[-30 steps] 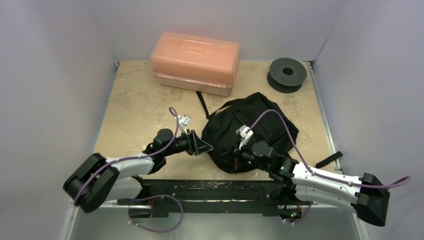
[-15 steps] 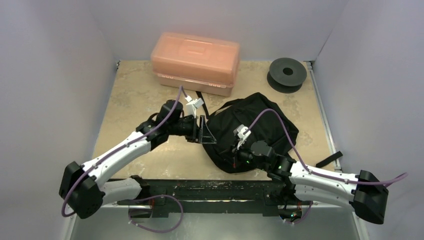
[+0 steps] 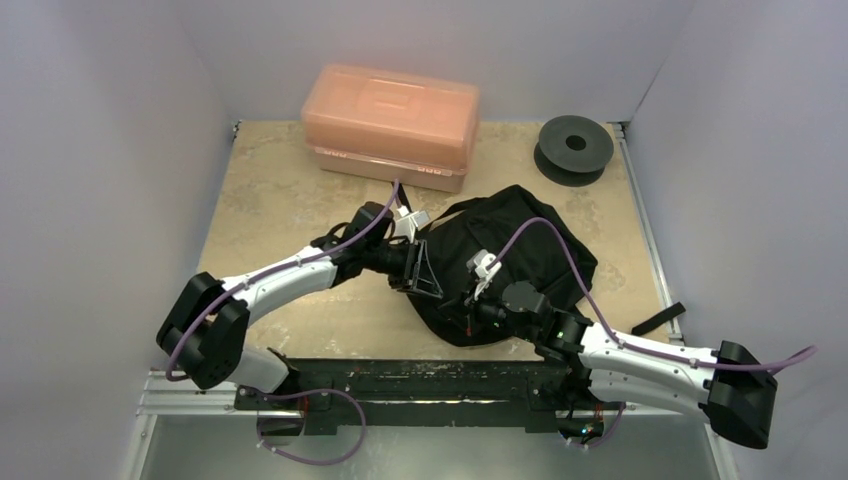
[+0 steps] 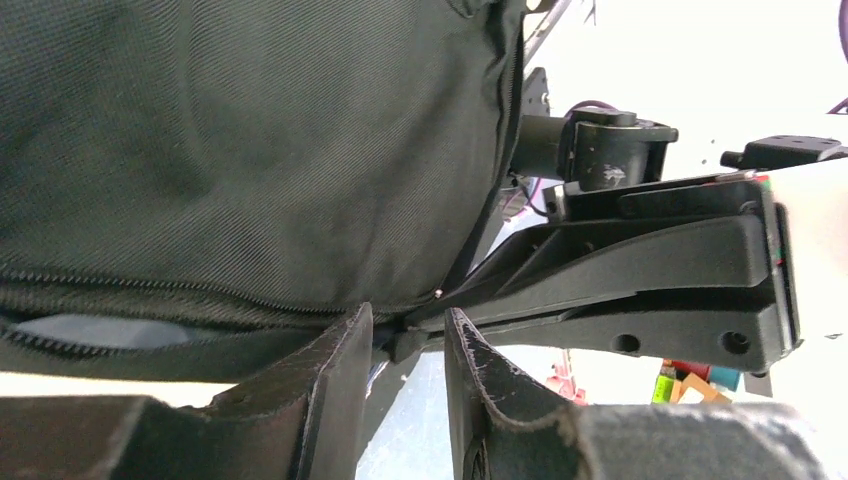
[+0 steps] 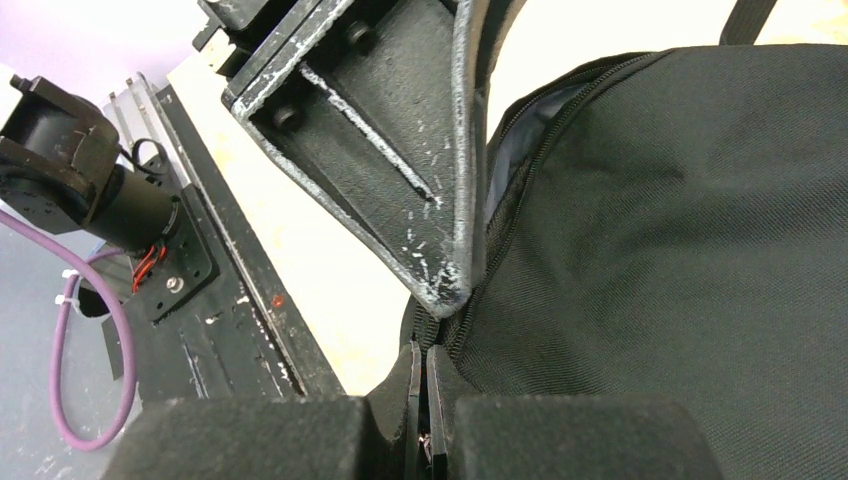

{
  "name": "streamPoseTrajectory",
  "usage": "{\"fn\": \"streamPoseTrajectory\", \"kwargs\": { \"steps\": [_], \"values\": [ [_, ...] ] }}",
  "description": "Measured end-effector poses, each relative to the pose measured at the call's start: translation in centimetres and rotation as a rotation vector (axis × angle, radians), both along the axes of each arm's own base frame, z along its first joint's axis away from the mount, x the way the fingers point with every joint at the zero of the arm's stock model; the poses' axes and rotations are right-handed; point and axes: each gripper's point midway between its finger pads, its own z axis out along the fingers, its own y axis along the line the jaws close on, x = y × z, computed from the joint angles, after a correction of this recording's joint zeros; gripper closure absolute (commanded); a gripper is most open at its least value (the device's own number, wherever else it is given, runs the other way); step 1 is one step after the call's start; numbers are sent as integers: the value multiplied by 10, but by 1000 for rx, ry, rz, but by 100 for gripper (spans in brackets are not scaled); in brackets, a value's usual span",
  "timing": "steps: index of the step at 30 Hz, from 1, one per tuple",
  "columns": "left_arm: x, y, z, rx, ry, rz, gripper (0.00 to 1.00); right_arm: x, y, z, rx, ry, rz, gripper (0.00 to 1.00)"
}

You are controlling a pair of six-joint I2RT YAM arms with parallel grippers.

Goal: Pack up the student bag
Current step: Zip the student bag at the center of the board.

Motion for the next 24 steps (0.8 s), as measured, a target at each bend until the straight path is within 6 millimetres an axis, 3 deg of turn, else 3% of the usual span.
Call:
{"fn": "streamPoseTrajectory", "kwargs": {
  "steps": [8,16,24],
  "values": [
    [-7,-19,7,-65,2,-38,70,-1,0,0,-2,-1,8,100],
    [-9,-17,2,-58,12,-33,62,-3,-2,0,-3,0,9,100],
    [-13,-14,4,-55,11,-34,88,-2,-2,1,-3,-2,4,100]
  ]
}}
